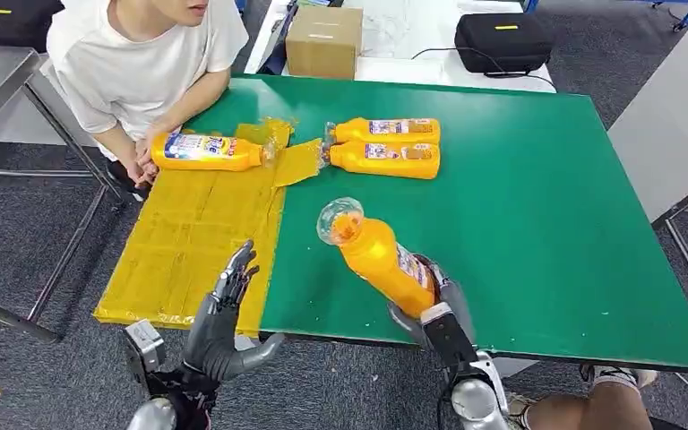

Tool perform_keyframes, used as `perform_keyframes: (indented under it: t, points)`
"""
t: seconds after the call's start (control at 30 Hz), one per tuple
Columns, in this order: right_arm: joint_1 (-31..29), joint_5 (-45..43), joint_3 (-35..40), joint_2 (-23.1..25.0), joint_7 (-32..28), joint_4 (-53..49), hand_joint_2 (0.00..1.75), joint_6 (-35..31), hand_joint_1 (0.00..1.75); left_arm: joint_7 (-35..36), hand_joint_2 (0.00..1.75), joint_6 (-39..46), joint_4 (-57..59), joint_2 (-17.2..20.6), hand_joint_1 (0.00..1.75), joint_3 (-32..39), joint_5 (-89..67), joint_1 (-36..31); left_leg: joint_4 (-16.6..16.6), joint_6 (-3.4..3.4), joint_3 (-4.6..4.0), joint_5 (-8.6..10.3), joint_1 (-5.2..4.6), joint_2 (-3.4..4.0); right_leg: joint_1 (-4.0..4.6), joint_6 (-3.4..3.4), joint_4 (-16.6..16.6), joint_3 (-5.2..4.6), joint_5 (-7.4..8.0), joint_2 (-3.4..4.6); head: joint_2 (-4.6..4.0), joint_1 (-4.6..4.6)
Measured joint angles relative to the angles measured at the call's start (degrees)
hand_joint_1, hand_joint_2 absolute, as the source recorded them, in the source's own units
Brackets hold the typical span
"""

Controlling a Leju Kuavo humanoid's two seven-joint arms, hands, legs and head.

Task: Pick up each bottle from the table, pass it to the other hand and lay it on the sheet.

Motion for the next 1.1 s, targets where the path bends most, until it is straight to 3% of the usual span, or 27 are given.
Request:
perform_keyframes:
  t: [0.27,0.5,1.03,1.07,1.1]
  points:
    - [0.8,-2.1,11.3,6.2,-2.8,-0.3,1.75,0.2,1.75,1.8,1.75,-2.3,2.3,-0.7,0.0,-3.0,4.2,-1.5,0.0,-0.03,0.01,0.0,0.11,0.02,0.1,-0.05,0.0,-0.04,-0.04,0.01,0.0,-0.02]
    - [-0.2,-2.3,20.5,7.1,-5.4,4.2,1.75,-3.3,1.75,2.1,1.75,-2.2,2.5,-0.9,0.0,-5.5,5.9,-2.3,0.0,-0.03,0.0,0.0,0.07,0.0,0.06,-0.06,0.0,-0.02,-0.05,0.0,0.0,0.02]
    - [-4.7,-3.3,23.9,7.6,-5.6,11.7,1.75,-3.1,1.75,3.1,1.75,-4.2,2.9,-0.3,0.0,-4.8,10.8,-3.1,0.0,-0.03,0.02,0.01,0.08,0.02,0.07,-0.04,0.0,-0.04,-0.02,0.01,0.0,-0.02]
    - [-5.0,-3.3,24.0,7.7,-5.6,12.1,1.75,-3.1,1.75,3.1,1.75,-4.2,2.9,-0.3,1.66,-4.7,10.8,-3.1,0.0,-0.03,0.02,0.01,0.08,0.02,0.07,-0.04,0.0,-0.04,-0.03,0.01,0.0,0.0]
    - [-5.2,-3.2,24.1,7.7,-5.6,12.4,1.75,-3.1,1.75,3.1,1.75,-4.2,2.9,-0.3,1.75,-4.6,10.8,-3.1,0.0,-0.03,0.02,0.01,0.07,0.02,0.07,-0.05,0.0,-0.04,-0.03,0.01,0.0,-0.02]
